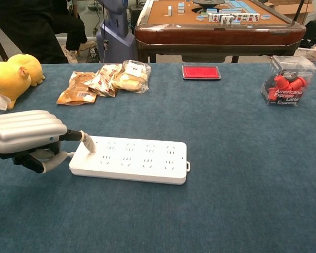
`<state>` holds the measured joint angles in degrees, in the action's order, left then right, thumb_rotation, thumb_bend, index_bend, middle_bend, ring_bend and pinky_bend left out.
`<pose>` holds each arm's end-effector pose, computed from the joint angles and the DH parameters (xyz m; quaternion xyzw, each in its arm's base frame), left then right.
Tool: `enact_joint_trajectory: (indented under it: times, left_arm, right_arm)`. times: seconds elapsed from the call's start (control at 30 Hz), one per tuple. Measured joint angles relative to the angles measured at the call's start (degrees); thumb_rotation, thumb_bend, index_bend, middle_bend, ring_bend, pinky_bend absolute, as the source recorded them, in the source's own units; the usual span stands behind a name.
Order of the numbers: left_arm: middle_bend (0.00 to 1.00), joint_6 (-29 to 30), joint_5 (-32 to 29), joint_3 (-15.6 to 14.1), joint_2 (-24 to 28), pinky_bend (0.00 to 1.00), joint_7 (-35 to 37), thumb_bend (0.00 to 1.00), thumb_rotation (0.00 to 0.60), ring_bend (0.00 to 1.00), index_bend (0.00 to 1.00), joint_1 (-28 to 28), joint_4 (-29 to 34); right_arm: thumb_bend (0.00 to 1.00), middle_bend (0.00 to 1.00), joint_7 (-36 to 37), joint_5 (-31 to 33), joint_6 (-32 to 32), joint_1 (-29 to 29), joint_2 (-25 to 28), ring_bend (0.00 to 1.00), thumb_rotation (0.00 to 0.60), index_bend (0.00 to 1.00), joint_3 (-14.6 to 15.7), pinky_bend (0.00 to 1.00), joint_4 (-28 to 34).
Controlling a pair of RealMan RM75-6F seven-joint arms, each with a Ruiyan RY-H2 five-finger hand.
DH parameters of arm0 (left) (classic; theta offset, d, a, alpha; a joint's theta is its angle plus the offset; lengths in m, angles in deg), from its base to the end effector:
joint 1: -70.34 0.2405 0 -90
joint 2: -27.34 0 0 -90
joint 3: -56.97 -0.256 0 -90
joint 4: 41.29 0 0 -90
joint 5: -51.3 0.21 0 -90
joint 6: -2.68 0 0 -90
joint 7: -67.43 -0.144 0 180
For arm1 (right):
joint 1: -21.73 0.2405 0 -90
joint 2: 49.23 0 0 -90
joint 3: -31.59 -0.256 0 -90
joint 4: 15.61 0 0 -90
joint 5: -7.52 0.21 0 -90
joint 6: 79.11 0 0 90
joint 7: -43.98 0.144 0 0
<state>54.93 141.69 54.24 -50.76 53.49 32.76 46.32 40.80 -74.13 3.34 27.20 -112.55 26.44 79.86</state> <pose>-0.1964 0.2767 -0.0008 -0.8694 -0.2441 -0.2867 0.3200 -0.3079 -0.1915 0.1617 0.5794 -0.3999 0.3755 0.6028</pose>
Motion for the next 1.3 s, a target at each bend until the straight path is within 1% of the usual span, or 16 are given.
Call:
enact_joint_trajectory:
  times: [0.37,0.57,0.73,0.87,1.0,1.13,1.3]
  left_arm:
    - [1.0,-0.3,-0.9,-0.2,-0.3,1.0,-2.3,0.68,0.6,0.99,0.3,-0.2,0.5]
    - [1.0,3.1,-0.9,0.4,1.4,1.0,-0.8,0.68,0.6,0.98,0.28,0.8,2.4]
    - [0.99,8.0,-0.9,0.9,4.0,1.0,1.5,0.67,0.6,0.92,0.26,3.1,4.5]
    - [0.93,13.1,-0.9,1.2,5.6,1.0,2.9,0.67,0.6,0.86,0.25,5.8,5.6]
    - [0.87,19.1,-2.1,1.6,7.6,1.0,3.3,0.66,0.6,0.79,0.25,9.8,7.2]
    - [0.86,24.6,-3.0,2.0,8.6,1.0,3.0,0.66,0.6,0.77,0.26,13.5,7.8]
    - [0.84,31.7,-4.8,2.5,9.4,1.0,0.8,0.66,0.6,0.75,0.26,18.9,8.5]
  right_arm:
    - [0.23,0.3,0.6,0.0,0.1,-0.1,-0.1,0.34,0.6,0.37,0.1,0.48,-0.4]
    - [0.23,0.3,1.2,-0.1,0.2,-0.2,-0.1,0.34,0.6,0.37,0.0,0.48,-0.7]
    - [0.23,0.3,1.4,-0.3,0.2,-0.2,-0.2,0.34,0.6,0.37,0.1,0.48,-1.0]
    - [0.23,0.3,1.6,-0.6,0.2,-0.2,-0.3,0.34,0.6,0.37,0.1,0.48,-1.1]
    - [0.23,0.3,1.9,-0.9,0.4,-0.2,-0.3,0.34,0.6,0.37,0.2,0.48,-1.2]
    - [0.23,0.3,2.4,-1.4,0.5,-0.2,-0.2,0.34,0.6,0.37,0.3,0.48,-1.3]
    - [0.23,0.3,3.0,-2.2,0.8,-0.3,-0.2,0.34,0.6,0.37,0.5,0.48,-1.5]
